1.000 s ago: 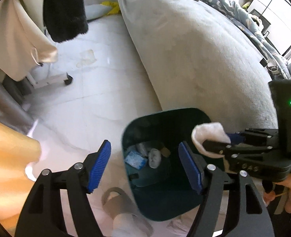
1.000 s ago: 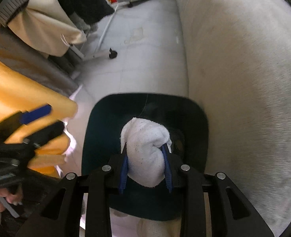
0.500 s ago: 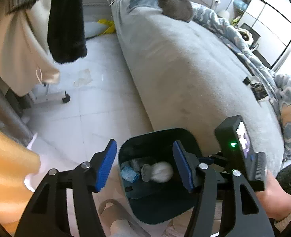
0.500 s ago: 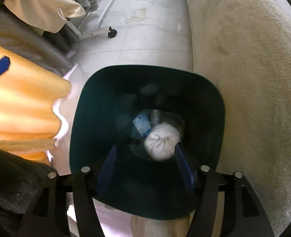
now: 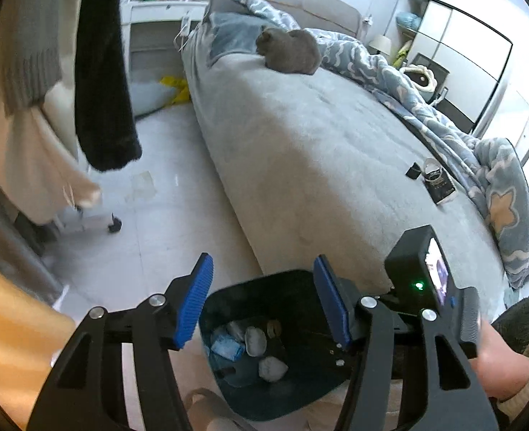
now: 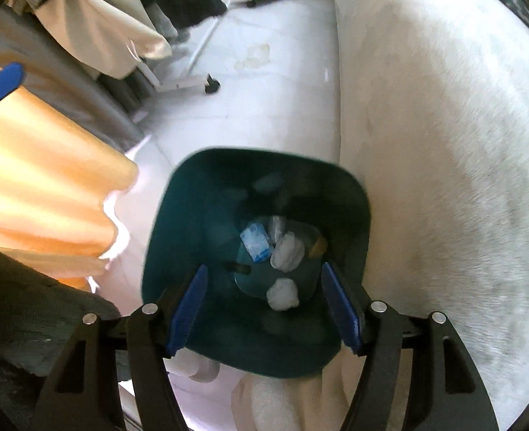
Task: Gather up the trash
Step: 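Move both tools back over the bed toward the remaining trash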
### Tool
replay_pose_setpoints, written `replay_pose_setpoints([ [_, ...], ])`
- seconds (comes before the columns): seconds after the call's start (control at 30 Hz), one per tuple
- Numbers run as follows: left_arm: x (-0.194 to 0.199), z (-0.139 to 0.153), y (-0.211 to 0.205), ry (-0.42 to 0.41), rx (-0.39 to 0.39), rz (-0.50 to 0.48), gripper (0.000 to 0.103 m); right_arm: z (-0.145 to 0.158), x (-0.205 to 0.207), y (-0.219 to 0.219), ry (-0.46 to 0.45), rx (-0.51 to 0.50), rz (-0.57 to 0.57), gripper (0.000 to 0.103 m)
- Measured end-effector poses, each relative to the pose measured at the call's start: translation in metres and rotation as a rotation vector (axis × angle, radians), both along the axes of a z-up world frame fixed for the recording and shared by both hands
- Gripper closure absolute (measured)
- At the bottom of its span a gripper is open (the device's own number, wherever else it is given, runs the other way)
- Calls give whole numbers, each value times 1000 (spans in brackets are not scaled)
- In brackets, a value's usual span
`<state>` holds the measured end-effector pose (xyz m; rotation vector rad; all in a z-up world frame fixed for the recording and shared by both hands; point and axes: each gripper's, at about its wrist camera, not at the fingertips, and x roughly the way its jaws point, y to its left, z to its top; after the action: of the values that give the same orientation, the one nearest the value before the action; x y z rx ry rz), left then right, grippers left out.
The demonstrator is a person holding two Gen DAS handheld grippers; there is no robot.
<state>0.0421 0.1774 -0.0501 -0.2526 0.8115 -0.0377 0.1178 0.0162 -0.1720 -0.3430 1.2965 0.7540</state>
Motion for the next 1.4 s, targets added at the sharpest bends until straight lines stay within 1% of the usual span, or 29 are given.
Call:
replay_pose_setpoints([
  [0.17,5,14,-11,-42,-22,-24,42,32,-1,-10,-65,76,8,36],
  [0.27,9,22,-20,-61,-30,-43,42,54,-2,-22,-120,121,3,36],
  [0.5,22,42,-47,-111,-15,-93,41,82,10,-60,-193,166,-64,36],
  [0.63,34,43,-62,-108,7,-139,39,92,17,-79,-220,171,-99,36],
  [0.77,50,36,-80,-92,52,-179,38,96,30,-103,-233,155,-148,36],
  [0.93,64,25,-93,-63,67,-217,38,105,48,-139,-266,141,-232,36],
  [1.03,71,21,-101,-58,74,-241,33,111,57,-158,-287,137,-261,36],
  [1.1,78,20,-106,-55,74,-260,31,113,61,-165,-308,135,-266,36],
  [1.2,86,20,-114,-61,89,-292,28,111,66,-175,-311,133,-284,36],
  [1.33,102,20,-123,-58,95,-322,27,109,77,-188,-326,117,-326,36],
  [1.4,110,19,-126,-59,108,-332,27,114,82,-196,-344,134,-351,36],
])
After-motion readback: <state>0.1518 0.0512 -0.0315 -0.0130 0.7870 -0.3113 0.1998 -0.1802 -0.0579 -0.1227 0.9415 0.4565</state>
